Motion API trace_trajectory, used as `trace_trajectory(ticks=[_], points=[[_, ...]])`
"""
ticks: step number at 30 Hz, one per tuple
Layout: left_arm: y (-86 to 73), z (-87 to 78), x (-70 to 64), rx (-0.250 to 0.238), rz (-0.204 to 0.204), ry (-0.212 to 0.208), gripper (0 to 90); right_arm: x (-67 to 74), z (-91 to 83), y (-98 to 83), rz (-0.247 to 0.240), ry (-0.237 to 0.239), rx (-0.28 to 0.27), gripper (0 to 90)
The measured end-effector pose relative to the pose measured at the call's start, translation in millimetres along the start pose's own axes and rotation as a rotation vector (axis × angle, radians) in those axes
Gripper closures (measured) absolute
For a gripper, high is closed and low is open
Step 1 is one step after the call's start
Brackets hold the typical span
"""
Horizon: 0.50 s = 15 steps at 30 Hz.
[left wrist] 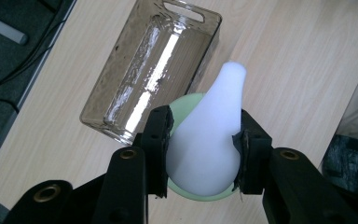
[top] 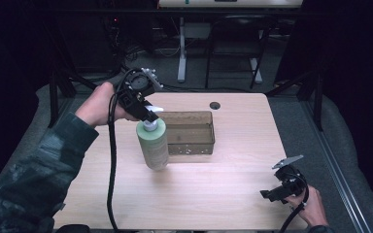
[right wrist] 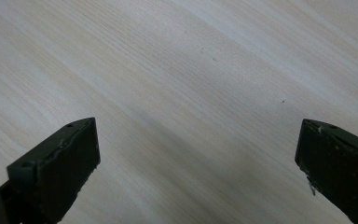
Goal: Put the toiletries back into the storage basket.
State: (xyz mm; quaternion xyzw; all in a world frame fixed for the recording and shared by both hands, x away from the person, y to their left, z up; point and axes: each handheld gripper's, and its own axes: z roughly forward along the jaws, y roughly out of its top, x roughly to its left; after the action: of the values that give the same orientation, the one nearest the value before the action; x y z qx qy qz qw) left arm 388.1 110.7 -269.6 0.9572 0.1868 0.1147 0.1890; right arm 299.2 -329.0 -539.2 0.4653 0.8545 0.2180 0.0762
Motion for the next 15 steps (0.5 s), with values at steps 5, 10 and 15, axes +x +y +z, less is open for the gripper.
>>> trace_trajectory(ticks=[5, 10, 15], points=[[2.4, -4.7, 0.5, -0.001, -0.003, 0.005, 62.8, 0.0, -1.2, 0.2, 0.0, -0.004, -0.007, 0.0], [5.5, -11.7, 5.5, -0.008, -0.011, 0.01, 62.7, 0.0, -1.2, 0.1, -0.001, -0.004, -0.007, 0.0], [8.0, -15.6, 11.1, -0.009, -0.024, 0.014, 62.8, -1.2, -1.8, -0.7, -0.002, -0.008, -0.011, 0.0]])
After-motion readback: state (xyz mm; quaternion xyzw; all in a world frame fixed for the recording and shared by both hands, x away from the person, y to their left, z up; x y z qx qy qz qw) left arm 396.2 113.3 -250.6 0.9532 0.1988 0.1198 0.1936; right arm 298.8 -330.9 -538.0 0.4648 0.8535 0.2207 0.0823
